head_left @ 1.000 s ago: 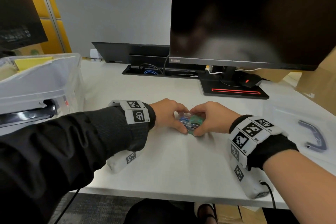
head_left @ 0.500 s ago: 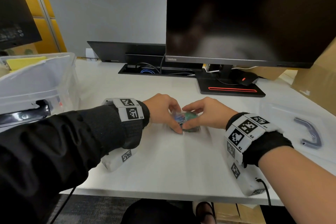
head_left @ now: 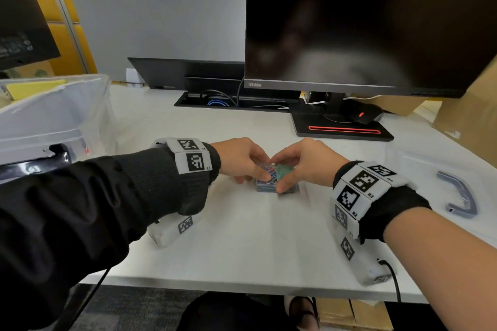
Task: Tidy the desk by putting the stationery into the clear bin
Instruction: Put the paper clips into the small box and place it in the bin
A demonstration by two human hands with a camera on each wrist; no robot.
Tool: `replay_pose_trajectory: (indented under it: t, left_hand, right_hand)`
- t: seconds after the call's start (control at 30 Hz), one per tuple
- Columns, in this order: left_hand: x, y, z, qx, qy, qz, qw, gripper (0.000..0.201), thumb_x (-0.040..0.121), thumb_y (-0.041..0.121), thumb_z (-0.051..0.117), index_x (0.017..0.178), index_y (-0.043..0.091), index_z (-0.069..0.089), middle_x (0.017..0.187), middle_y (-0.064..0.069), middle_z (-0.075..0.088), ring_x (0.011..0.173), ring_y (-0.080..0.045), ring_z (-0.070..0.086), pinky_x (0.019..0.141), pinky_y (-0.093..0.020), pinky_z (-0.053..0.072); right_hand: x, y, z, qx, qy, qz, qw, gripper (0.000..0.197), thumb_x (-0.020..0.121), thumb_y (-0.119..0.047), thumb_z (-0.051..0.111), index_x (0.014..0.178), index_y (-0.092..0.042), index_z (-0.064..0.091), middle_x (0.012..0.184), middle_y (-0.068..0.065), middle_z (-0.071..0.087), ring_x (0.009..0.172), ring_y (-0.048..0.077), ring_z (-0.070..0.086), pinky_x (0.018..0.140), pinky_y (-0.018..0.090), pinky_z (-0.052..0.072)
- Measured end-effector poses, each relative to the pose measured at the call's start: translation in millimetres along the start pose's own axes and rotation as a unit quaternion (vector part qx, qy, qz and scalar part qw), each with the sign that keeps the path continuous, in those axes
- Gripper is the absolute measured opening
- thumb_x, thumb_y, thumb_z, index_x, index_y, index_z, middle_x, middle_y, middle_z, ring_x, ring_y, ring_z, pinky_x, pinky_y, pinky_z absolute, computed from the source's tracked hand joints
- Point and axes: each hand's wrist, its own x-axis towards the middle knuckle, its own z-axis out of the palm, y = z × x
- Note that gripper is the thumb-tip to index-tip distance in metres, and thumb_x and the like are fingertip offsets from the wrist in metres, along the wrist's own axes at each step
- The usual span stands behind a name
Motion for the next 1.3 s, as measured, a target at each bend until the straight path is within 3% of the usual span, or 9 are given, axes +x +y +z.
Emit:
replay_pose_trajectory:
  t: [0.2,0.43,0.57,0.7,0.87,1.0,1.07,1.17,1.3]
  left_hand:
    - [-7,5,4,0.13,0.042,0.045,0.99,0.05,0.085,0.033,0.06,0.133,0.021,0.048,0.128,0.0,0.054,0.107,-0.016,0.055,0.091,-0.026,0.043]
    - [-5,1,5,0.086,0.002,0.058,0.995,0.079,0.07,0.04,0.078,0.136,0.038,0.035,0.103,0.004,0.061,0.076,-0.003,0.054,0.071,-0.015,0.042]
    - [-6,0,7,0.084,-0.005,0.05,0.995,0.075,0.065,0.044,0.08,0.129,0.039,0.042,0.105,0.011,0.056,0.094,-0.01,0.054,0.084,-0.018,0.039]
    - [-7,2,6,0.096,0.014,0.032,0.995,0.072,0.062,0.041,0.082,0.123,0.032,0.046,0.114,0.003,0.047,0.101,-0.015,0.051,0.085,-0.024,0.043]
    - [-7,3,6,0.072,0.053,0.054,0.995,0.066,0.058,0.035,0.086,0.114,0.023,0.051,0.114,0.002,0.056,0.1,-0.017,0.056,0.089,-0.032,0.051]
    - [-4,3,3,0.017,0.143,0.067,0.987,0.068,0.059,0.036,0.085,0.115,0.021,0.049,0.114,0.002,0.054,0.1,-0.017,0.053,0.086,-0.03,0.049]
    - [-2,3,3,0.007,0.166,0.07,0.984,0.069,0.059,0.037,0.085,0.115,0.022,0.048,0.114,0.001,0.054,0.1,-0.016,0.052,0.084,-0.029,0.047]
    - [-1,3,3,-0.002,0.173,0.08,0.982,0.073,0.058,0.039,0.085,0.119,0.023,0.047,0.115,0.001,0.052,0.1,-0.014,0.051,0.083,-0.025,0.044]
    - [-2,4,3,0.004,0.162,0.123,0.979,0.077,0.057,0.038,0.085,0.122,0.025,0.046,0.111,0.005,0.048,0.096,-0.01,0.047,0.078,-0.015,0.039]
  right_hand:
    - [0,-1,5,-0.076,0.011,-0.015,0.997,0.062,0.067,-0.015,0.08,0.123,-0.016,0.054,0.12,0.003,0.061,0.108,0.018,0.057,0.09,0.025,0.047]
    - [4,2,5,-0.058,0.014,-0.001,0.998,0.066,0.068,-0.003,0.076,0.125,-0.018,0.046,0.127,0.004,0.056,0.109,0.02,0.057,0.086,0.027,0.047]
    - [5,1,5,-0.023,0.011,-0.001,1.0,0.06,0.069,-0.005,0.077,0.121,-0.018,0.05,0.106,0.001,0.063,0.091,0.015,0.062,0.08,0.026,0.049]
    - [6,0,6,0.016,0.014,0.012,1.0,0.055,0.072,-0.011,0.077,0.119,-0.015,0.05,0.083,-0.004,0.064,0.072,0.014,0.064,0.07,0.024,0.052]
    - [5,4,8,0.026,-0.014,0.039,0.999,0.015,0.083,-0.018,0.067,0.094,-0.008,0.065,0.065,0.0,0.063,0.053,0.009,0.059,0.058,0.018,0.053]
    - [7,0,10,0.142,-0.002,0.052,0.988,0.031,0.097,-0.016,0.039,0.086,0.002,0.061,0.075,0.019,0.068,0.066,0.031,0.066,0.064,0.03,0.057]
    - [6,-4,10,0.205,-0.003,0.056,0.977,0.032,0.098,-0.014,0.033,0.087,0.002,0.059,0.079,0.024,0.067,0.073,0.039,0.066,0.062,0.037,0.057]
    - [6,-7,9,0.248,0.008,0.049,0.967,0.027,0.098,-0.01,0.032,0.099,0.003,0.056,0.082,0.02,0.065,0.064,0.029,0.065,0.049,0.029,0.057]
    - [10,-5,7,0.268,0.061,0.036,0.961,0.027,0.098,-0.01,0.036,0.118,-0.003,0.053,0.08,0.012,0.061,0.059,0.024,0.063,0.051,0.03,0.057]
